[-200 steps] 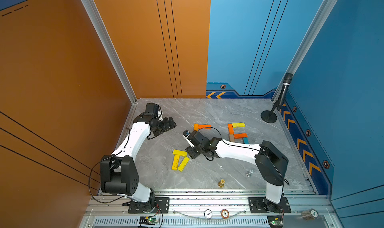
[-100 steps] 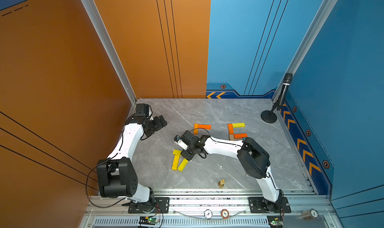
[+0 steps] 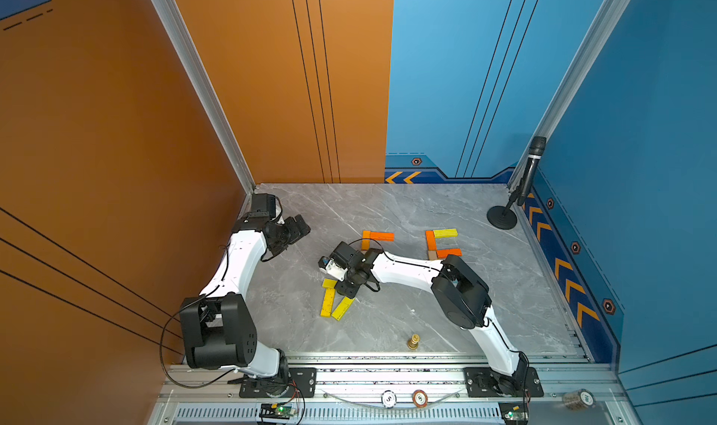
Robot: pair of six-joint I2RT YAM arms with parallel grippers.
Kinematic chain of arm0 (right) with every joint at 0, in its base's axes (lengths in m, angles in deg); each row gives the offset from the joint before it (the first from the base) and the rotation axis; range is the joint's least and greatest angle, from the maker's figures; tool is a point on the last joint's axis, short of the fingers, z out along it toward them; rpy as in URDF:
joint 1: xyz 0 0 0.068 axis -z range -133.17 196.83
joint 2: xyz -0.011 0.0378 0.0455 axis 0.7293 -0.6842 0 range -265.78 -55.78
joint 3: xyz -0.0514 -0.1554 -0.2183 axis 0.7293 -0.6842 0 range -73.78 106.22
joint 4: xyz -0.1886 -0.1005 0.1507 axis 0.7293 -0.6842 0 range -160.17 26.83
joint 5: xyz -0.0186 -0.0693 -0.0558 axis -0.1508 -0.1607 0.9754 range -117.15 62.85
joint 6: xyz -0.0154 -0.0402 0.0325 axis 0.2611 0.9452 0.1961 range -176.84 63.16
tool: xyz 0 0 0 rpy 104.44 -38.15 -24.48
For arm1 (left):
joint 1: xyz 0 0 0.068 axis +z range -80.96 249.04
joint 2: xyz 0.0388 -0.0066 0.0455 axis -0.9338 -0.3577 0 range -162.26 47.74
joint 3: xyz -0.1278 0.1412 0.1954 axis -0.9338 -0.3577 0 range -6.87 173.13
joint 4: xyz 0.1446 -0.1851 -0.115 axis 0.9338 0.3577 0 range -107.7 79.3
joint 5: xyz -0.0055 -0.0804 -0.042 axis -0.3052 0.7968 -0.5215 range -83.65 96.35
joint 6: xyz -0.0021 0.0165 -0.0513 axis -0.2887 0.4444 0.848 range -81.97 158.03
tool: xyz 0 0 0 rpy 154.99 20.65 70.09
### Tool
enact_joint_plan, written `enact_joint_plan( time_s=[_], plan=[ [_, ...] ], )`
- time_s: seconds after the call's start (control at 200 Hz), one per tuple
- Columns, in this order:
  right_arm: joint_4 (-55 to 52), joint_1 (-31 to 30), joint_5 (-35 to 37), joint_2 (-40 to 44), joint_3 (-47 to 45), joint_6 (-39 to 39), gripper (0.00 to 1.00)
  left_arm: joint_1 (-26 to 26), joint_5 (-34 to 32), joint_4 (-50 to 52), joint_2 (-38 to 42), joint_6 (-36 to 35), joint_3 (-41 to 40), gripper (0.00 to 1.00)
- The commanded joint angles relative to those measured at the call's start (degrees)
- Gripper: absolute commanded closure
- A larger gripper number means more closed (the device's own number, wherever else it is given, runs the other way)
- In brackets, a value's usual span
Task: Assemble the number 6 with building blocks
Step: Pick up the building block from the center of the board.
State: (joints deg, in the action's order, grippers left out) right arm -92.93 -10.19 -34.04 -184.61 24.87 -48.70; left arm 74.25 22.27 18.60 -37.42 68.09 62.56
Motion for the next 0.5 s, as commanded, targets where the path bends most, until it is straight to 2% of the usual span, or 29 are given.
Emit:
enact_joint_plan(
  time_s=[0.0, 0.085, 0.175, 0.32, 0.496],
  plan=[
    [-4.93, 0.06, -1.75, -1.44, 2.65, 1.33, 0.63, 0.67, 1.47, -0.79, 0.18, 0.39, -0.88, 0.06],
    [-5.29, 0.30, -2.26, 0.08, 3.55, 1.27, 0.71, 0.82, 1.63, -0.86, 0.18, 0.44, -0.96, 0.06],
    [-5.80, 0.48, -2.07, 3.22, 3.51, 1.26, 0.74, 0.79, 1.63, -0.87, 0.18, 0.45, -0.95, 0.06],
    [-5.24, 1.26, -1.57, 12.80, -0.82, 0.76, 0.74, 0.78, 2.18, -1.04, -0.09, 0.63, -1.04, 0.06],
    [-4.14, 3.40, 1.88, 25.45, -11.40, -0.29, 0.74, 0.07, 2.42, -1.14, -0.15, 0.70, -1.19, 0.06]
  ],
)
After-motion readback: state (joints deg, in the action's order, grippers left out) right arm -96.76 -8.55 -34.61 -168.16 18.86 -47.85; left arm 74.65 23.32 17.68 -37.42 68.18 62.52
